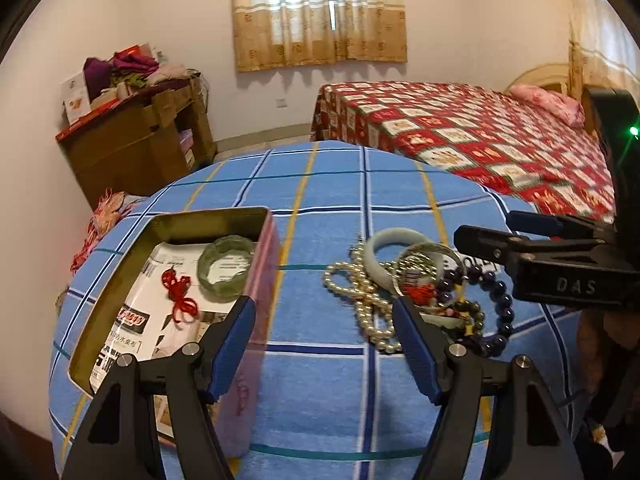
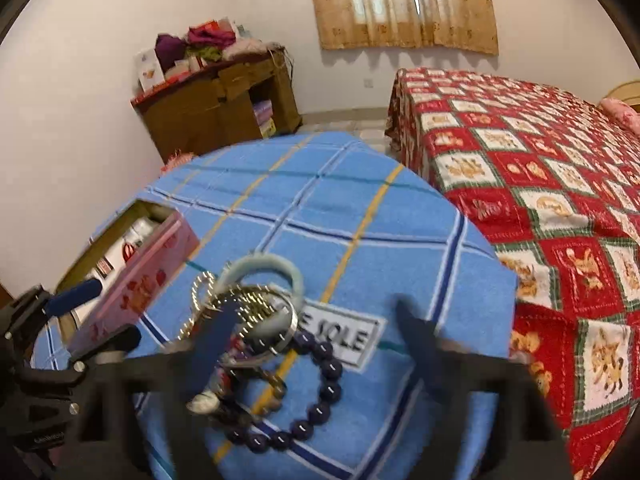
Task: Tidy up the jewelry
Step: 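Grasp the thin silver bangle from the pile with the right tool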
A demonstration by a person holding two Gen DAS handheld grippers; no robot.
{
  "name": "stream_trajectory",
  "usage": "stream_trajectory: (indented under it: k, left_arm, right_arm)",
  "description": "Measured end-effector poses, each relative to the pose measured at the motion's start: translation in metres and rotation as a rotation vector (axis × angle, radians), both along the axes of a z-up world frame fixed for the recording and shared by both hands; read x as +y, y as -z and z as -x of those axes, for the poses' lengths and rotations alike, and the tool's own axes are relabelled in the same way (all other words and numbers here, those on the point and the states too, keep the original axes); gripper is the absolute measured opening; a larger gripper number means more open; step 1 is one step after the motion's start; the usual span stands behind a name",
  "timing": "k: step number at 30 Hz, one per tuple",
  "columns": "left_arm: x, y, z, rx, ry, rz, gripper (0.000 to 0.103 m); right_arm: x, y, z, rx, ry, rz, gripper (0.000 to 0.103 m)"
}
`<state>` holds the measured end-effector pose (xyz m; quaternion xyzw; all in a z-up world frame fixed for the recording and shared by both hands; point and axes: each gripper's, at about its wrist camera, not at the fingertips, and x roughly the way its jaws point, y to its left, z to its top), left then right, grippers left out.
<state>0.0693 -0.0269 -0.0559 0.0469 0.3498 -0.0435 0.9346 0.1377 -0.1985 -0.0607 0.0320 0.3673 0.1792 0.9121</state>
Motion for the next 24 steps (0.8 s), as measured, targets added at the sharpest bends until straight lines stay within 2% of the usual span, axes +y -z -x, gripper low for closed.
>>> stream_trajectory:
  k: [8,11,12,14,19,24]
  left_arm:
    - [0.029,0.002,-0.002,0.004,-0.087,0.066,0.071]
    - [0.031,0.003,-0.001,0.009,-0.090,0.077,0.071]
    - [0.031,0.003,-0.001,0.012,-0.085,0.079,0.071]
    - [0.028,0.004,0.000,0.014,-0.076,0.078,0.071]
    - [0.025,0.004,0.001,0.011,-0.067,0.077,0.071]
    - [0.019,0.001,0.005,0.006,-0.047,0.077,0.071]
  right_arm:
    - [0.049,0.018,-0.007,0.073,-0.132,0.132,0.091]
    - [0.052,0.024,-0.011,0.093,-0.128,0.149,0.091]
    - [0.052,0.025,-0.012,0.101,-0.127,0.148,0.089]
    - [0.051,0.026,-0.014,0.117,-0.141,0.126,0.077]
    - [0.051,0.022,-0.003,0.075,-0.144,0.135,0.077]
    - [0.030,-0.005,0.008,-0.032,-0.071,0.089,0.077]
